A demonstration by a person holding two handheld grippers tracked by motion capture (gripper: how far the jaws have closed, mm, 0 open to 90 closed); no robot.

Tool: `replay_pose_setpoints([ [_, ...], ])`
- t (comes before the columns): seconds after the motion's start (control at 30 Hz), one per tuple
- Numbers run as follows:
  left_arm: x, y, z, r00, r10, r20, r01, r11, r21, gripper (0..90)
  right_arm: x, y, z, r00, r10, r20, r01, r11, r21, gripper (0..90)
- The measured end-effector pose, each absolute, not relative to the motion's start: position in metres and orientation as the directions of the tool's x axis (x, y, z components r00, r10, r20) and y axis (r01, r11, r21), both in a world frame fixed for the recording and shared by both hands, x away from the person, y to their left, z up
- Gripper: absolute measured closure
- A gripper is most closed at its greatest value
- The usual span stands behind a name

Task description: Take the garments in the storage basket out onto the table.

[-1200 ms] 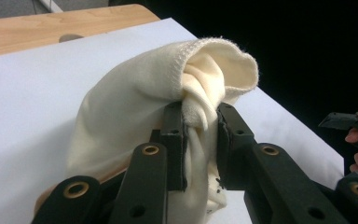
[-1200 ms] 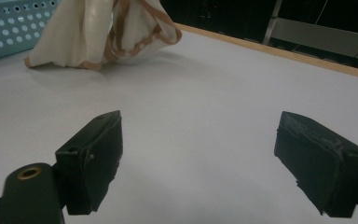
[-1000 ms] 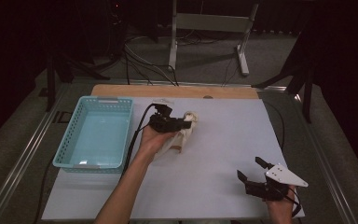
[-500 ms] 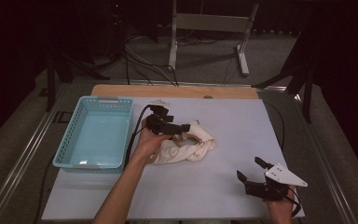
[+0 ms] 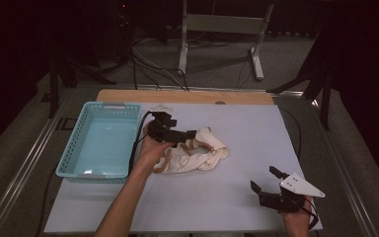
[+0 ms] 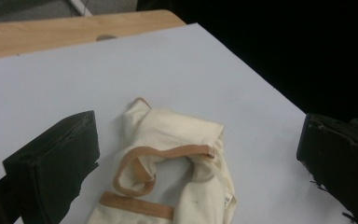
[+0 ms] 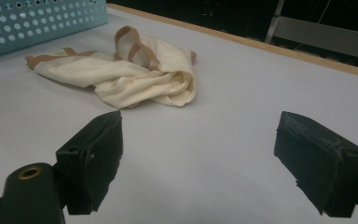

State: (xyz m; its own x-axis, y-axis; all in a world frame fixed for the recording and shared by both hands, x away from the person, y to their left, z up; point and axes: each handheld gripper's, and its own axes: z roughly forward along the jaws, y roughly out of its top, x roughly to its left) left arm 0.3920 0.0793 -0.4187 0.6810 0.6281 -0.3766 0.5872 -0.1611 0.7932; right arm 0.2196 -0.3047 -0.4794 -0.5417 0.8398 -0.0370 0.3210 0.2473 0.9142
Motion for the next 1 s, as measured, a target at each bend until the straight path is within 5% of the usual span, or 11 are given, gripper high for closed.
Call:
replay_pose_setpoints([
  [1.0, 0.359, 0.158, -0.396, 0.647, 0.709, -0.281, 0.482, -0.095, 0.871, 0.0, 0.220, -0.303, -0.480, -0.542, 0.840, -0.038, 0.322, 0.249, 0.913, 15.6],
])
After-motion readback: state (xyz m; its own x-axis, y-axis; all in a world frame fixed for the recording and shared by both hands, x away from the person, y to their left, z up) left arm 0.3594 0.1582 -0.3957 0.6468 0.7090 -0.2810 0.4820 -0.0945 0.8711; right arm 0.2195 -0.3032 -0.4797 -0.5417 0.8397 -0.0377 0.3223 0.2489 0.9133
